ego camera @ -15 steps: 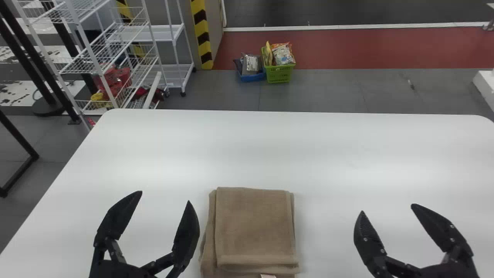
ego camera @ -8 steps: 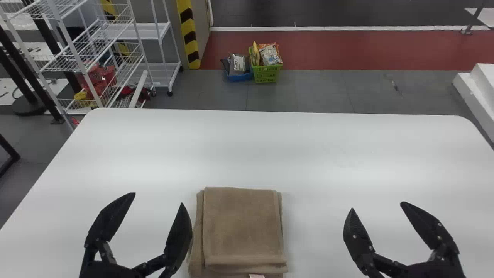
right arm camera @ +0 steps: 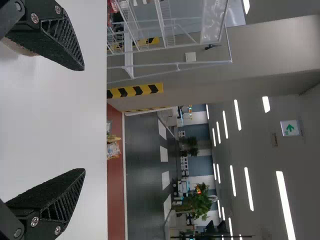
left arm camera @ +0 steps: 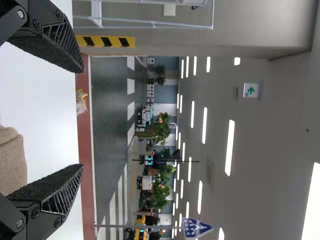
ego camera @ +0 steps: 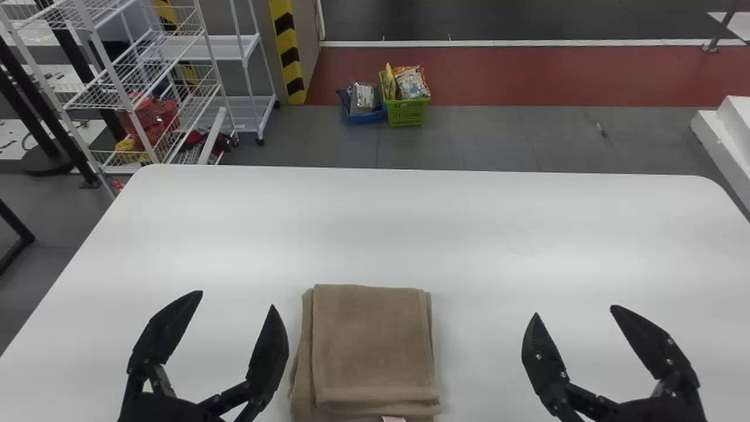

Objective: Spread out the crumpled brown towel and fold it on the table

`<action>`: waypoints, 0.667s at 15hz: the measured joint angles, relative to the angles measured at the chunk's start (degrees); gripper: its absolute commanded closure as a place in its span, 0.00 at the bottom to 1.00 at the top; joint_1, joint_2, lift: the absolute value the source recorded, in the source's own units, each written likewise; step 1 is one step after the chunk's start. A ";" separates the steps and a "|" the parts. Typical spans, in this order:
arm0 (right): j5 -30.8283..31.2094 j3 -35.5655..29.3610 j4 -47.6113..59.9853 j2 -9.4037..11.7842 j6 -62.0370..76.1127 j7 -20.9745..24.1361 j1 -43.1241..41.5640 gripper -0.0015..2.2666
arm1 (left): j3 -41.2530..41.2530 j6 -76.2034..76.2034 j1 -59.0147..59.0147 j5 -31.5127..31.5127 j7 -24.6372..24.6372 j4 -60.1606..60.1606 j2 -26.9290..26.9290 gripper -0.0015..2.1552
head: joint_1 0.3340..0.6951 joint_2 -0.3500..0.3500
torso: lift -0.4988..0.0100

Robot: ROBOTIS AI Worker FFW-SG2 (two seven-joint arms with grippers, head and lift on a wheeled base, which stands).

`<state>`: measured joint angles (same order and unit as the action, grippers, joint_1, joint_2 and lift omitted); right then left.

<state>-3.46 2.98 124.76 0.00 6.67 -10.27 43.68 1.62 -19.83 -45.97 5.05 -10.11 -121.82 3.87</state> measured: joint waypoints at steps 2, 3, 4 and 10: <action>0.09 0.26 -0.45 0.00 1.22 0.89 0.00 0.04 | 0.08 0.20 0.05 0.23 0.00 0.12 0.00 0.08 | 1.00 0.60 | 0.73; 0.11 0.33 -0.59 0.00 1.60 1.02 0.00 0.04 | 0.12 0.26 0.08 0.29 0.00 0.16 0.00 0.08 | 1.00 0.60 | 0.73; 0.12 0.39 -0.63 0.00 1.74 1.02 0.00 0.04 | 0.16 0.32 0.12 0.36 -0.01 0.17 0.00 0.08 | 1.00 0.60 | 0.73; 0.85 1.00 -0.65 0.00 2.43 0.95 0.08 0.04 | 0.31 0.64 0.18 0.65 -0.18 0.12 0.01 0.08 | 1.00 0.62 | 0.73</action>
<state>-2.61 3.99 124.11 0.00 9.10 -9.32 43.77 1.92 -19.19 -45.79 5.70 -10.29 -121.70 3.88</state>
